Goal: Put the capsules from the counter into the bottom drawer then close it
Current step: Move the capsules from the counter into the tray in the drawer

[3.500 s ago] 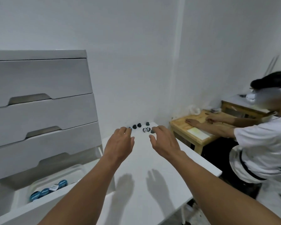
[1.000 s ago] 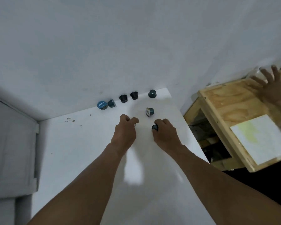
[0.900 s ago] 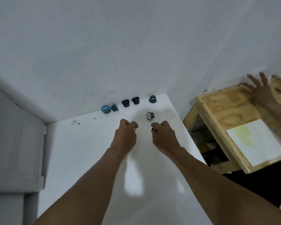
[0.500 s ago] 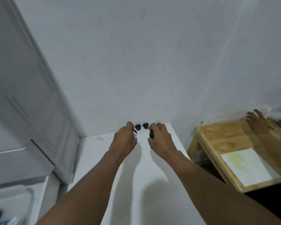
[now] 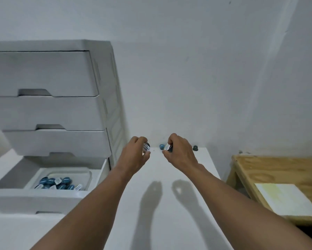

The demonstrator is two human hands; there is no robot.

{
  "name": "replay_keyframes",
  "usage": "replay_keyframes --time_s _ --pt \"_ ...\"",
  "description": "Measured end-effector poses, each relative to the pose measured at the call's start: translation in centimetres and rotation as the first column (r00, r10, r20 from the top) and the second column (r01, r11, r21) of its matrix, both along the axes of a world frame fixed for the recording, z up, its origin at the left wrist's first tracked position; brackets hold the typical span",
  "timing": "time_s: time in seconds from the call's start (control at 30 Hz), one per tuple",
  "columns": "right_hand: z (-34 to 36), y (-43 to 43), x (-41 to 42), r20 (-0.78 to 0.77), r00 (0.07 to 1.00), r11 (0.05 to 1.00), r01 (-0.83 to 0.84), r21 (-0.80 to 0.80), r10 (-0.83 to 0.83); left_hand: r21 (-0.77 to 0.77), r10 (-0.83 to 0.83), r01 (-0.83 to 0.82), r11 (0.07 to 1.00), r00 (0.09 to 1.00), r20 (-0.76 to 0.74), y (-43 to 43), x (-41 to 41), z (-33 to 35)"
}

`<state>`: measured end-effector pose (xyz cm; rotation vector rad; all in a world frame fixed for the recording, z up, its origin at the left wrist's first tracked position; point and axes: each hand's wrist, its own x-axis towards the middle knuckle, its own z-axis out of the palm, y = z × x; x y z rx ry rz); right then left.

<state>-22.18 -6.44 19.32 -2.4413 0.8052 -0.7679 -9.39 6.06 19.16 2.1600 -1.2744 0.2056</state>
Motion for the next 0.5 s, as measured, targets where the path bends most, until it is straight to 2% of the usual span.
replay_keyframes --time_s 0.2,0.5 --pt "0.9 5.7 2.0 -0.005 0.993 0.992 -0.122 -0.036 0.122 -0.025 0.144 -0.143 0.989 0.99 0.012 7.2 0.5 1.4" --pt "1.0 14.1 7.9 -0.046 0.978 0.973 -0.209 -0.097 0.205 -0.063 0.229 -0.228 0.972 0.974 0.001 16.7 4.7 1.5"
